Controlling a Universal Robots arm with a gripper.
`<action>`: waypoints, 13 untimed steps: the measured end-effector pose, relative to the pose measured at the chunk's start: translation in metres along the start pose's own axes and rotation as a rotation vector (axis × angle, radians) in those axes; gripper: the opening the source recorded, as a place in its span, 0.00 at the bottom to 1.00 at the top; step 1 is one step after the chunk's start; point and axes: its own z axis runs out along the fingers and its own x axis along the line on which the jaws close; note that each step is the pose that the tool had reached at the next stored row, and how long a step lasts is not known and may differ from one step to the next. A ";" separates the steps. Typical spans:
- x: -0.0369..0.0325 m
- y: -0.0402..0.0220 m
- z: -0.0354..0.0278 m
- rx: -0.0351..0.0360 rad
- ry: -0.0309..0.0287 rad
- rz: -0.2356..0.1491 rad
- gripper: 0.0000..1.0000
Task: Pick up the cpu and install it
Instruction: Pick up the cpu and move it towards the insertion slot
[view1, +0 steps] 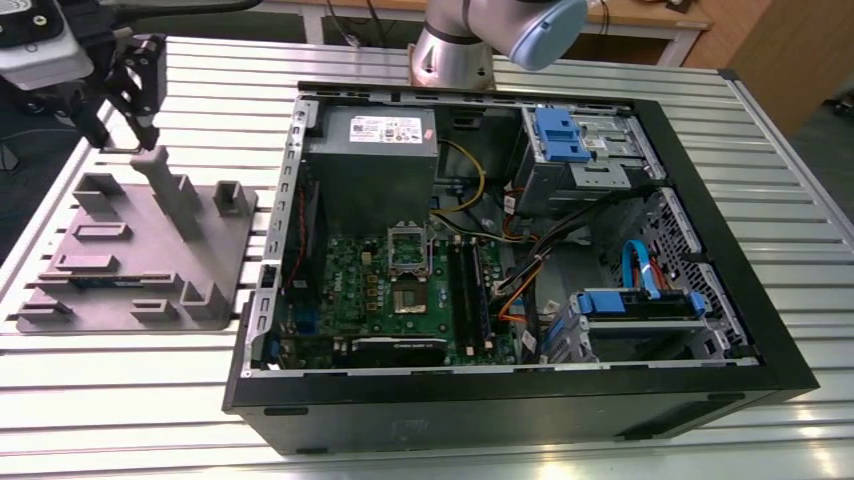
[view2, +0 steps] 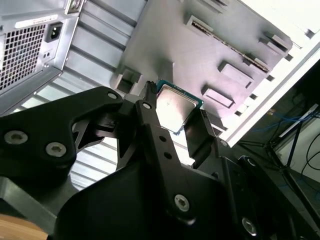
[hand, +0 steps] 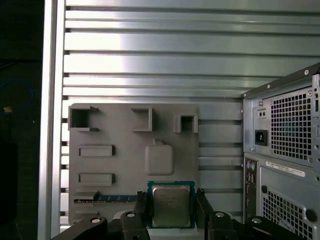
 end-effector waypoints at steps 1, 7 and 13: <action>-0.0020 0.0000 0.0000 0.0000 0.0000 0.000 0.47; -0.0047 0.0000 0.0001 0.0000 0.0000 0.000 0.47; -0.0049 0.0002 -0.0034 0.0001 0.0001 0.000 0.47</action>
